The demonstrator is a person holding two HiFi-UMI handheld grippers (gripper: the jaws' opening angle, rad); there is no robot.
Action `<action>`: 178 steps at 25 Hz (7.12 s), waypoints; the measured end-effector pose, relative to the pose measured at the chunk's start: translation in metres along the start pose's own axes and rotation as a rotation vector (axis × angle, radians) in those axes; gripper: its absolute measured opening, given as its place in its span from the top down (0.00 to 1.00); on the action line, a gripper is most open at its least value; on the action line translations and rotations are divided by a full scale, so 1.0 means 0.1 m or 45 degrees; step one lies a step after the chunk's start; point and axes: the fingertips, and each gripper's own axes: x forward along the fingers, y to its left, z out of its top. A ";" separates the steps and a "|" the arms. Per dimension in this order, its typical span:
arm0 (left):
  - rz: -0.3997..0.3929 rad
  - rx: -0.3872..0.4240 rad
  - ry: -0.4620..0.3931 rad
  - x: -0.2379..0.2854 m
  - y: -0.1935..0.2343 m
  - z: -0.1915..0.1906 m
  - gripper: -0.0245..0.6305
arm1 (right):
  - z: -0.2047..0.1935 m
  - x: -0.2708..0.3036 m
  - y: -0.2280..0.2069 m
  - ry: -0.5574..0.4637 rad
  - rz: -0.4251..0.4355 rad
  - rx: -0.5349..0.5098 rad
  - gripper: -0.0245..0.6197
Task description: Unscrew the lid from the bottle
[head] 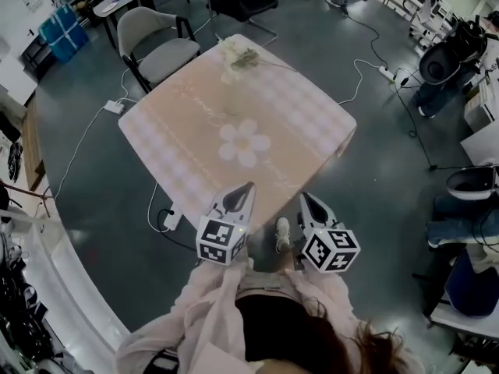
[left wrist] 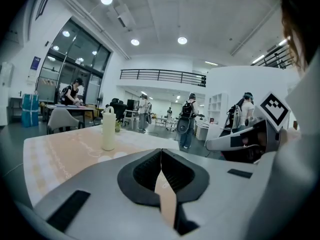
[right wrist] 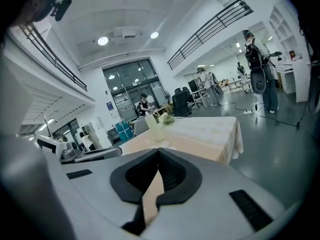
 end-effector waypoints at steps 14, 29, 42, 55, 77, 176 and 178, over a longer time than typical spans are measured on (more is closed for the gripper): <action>0.237 -0.047 -0.016 0.52 0.41 0.31 0.92 | 0.51 0.82 -0.23 0.116 0.222 -0.083 0.94; 0.523 -0.124 -0.071 0.85 0.69 0.47 0.92 | 0.89 1.44 -0.35 0.207 0.477 -0.205 0.94; 0.659 -0.136 -0.079 1.00 0.72 0.41 0.92 | 0.92 1.62 -0.57 0.237 0.567 -0.225 0.94; 0.667 -0.130 -0.053 0.98 0.73 0.35 0.92 | 0.94 1.67 -0.51 0.235 0.605 -0.265 0.94; 0.679 -0.099 -0.103 1.33 1.48 0.40 0.92 | 1.19 2.35 -0.37 0.172 0.603 -0.373 0.94; 0.681 -0.024 -0.163 2.61 2.62 0.33 0.48 | 0.64 3.15 -0.84 0.406 0.474 -0.375 0.94; 0.682 -0.016 -0.158 2.56 2.60 0.34 0.48 | 0.64 3.11 -0.82 0.400 0.482 -0.377 0.94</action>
